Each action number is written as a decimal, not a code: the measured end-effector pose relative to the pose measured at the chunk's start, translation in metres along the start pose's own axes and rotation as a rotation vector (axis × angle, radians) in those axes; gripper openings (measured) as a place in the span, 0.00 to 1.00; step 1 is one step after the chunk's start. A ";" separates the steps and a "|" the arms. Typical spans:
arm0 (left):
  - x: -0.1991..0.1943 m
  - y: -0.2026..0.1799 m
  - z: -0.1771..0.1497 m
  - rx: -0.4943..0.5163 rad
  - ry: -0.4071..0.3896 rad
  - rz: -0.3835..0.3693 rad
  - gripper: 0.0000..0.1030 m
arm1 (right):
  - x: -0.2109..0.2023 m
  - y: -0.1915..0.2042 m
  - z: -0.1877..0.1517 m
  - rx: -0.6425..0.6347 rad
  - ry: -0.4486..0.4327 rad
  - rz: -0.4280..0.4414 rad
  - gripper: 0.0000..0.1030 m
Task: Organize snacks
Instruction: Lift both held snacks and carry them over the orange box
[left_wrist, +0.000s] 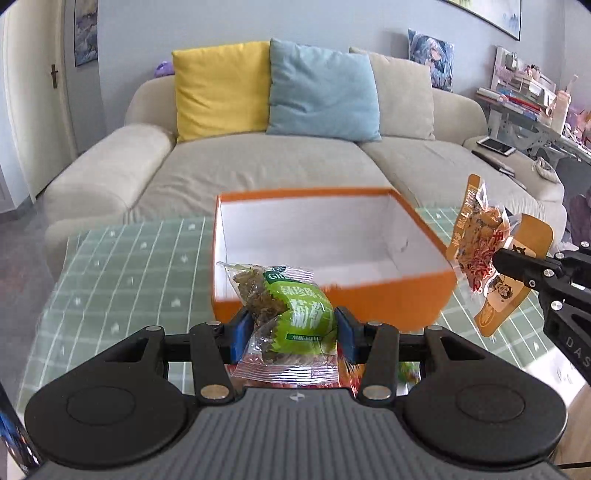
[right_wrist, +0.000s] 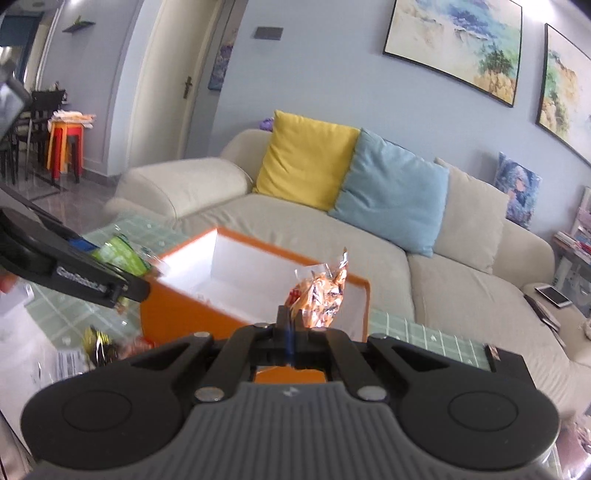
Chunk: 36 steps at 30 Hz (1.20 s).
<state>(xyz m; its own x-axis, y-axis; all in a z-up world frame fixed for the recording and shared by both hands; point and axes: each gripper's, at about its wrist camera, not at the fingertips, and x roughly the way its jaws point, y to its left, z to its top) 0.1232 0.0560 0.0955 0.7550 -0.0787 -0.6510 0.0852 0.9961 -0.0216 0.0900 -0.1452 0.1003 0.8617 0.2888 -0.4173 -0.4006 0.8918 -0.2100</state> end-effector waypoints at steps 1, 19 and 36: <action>0.002 -0.001 0.005 0.007 -0.007 0.004 0.52 | 0.003 -0.002 0.007 0.000 -0.006 0.010 0.00; 0.085 0.021 0.066 -0.019 0.066 -0.101 0.52 | 0.124 -0.044 0.070 0.135 0.124 0.273 0.00; 0.182 0.028 0.045 0.022 0.309 -0.079 0.52 | 0.241 -0.054 0.023 0.460 0.386 0.429 0.00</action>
<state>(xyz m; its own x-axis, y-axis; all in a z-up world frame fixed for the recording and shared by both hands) 0.2924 0.0681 0.0103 0.5127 -0.1363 -0.8477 0.1522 0.9861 -0.0665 0.3265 -0.1153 0.0308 0.4535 0.5775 -0.6788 -0.4335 0.8084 0.3982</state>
